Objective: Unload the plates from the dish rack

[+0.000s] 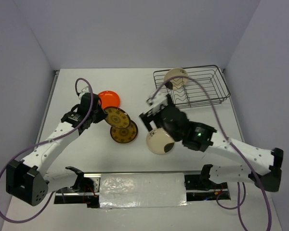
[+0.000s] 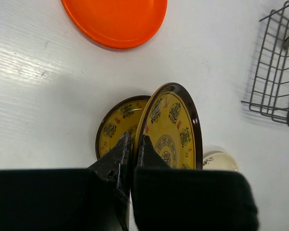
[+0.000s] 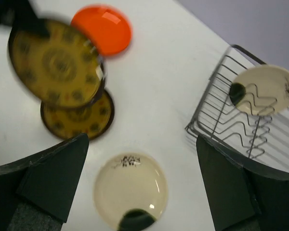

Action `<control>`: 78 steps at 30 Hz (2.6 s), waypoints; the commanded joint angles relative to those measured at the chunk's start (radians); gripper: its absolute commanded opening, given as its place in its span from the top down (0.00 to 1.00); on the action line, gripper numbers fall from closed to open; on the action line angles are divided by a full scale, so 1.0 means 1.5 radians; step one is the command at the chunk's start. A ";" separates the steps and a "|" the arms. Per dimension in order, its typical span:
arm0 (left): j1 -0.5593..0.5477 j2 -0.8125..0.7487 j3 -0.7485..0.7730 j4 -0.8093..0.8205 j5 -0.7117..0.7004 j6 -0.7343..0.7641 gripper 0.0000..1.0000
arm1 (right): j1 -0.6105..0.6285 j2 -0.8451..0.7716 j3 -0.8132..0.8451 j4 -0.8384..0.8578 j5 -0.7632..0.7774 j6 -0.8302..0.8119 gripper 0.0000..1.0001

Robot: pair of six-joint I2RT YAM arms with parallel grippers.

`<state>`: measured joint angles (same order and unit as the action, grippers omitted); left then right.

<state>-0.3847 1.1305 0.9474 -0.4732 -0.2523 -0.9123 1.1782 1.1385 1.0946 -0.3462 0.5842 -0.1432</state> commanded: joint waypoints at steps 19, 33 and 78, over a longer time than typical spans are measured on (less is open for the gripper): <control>0.016 0.094 -0.136 0.178 0.103 -0.018 0.01 | -0.379 -0.085 -0.059 0.069 -0.352 0.399 0.00; -0.056 -0.025 0.100 -0.182 -0.024 0.265 0.01 | -0.661 0.339 0.141 0.148 -0.386 0.825 0.03; -0.107 -0.162 -0.045 -0.114 -0.010 0.323 0.00 | -0.690 0.779 0.692 -0.009 -0.256 1.129 0.25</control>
<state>-0.5369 0.9085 0.8692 -0.6582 -0.2481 -0.4225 0.1493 2.2650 2.0617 -0.3302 0.1799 1.5295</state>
